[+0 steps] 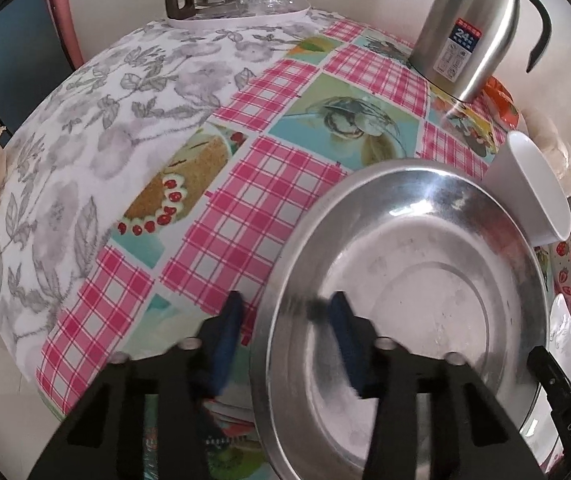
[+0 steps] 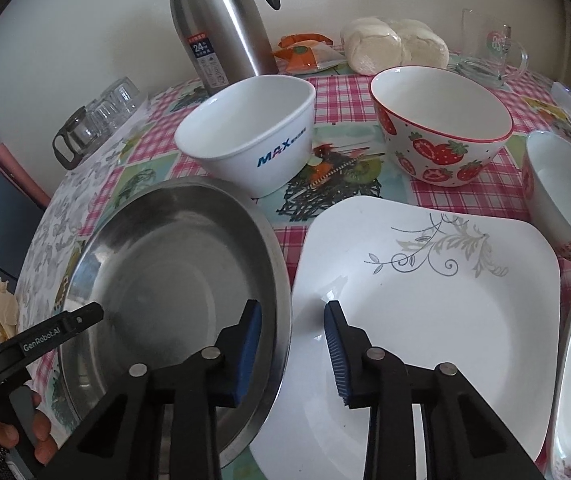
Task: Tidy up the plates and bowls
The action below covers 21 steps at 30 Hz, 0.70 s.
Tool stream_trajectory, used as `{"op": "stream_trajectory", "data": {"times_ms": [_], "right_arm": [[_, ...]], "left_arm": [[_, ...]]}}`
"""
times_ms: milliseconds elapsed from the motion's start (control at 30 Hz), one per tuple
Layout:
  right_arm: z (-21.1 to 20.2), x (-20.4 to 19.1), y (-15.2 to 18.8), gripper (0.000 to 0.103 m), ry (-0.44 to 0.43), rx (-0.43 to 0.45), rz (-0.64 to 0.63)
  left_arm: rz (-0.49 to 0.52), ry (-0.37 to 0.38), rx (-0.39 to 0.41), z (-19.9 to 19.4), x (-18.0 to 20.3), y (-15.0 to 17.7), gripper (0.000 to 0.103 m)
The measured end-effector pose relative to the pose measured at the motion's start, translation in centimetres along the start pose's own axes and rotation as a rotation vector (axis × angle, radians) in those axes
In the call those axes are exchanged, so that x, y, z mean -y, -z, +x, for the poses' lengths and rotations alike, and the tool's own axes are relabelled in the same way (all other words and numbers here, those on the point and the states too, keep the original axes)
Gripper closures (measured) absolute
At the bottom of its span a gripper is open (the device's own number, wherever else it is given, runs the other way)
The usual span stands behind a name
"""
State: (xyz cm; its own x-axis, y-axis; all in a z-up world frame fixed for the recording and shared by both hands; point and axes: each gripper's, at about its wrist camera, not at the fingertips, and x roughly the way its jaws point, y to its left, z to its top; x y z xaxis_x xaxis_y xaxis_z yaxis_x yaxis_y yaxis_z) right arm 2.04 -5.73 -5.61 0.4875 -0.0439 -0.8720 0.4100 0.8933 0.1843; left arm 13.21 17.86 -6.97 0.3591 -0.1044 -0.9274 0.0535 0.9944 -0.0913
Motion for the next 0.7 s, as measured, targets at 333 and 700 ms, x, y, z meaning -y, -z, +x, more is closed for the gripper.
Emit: {"op": "stream_trajectory", "data": {"times_ms": [333,700], "right_arm": [[0.1,-0.3,0.1,0.069,0.014,0.005,-0.015],[-0.4,-1.0,-0.1,0.069,-0.022,0.039,-0.032]], "left_arm": [[-0.070,0.062,0.021,-0.3,-1.9,0.5,0.075],[-0.107,0.083,0.039,-0.8,-3.7,1.4,0.075]]}}
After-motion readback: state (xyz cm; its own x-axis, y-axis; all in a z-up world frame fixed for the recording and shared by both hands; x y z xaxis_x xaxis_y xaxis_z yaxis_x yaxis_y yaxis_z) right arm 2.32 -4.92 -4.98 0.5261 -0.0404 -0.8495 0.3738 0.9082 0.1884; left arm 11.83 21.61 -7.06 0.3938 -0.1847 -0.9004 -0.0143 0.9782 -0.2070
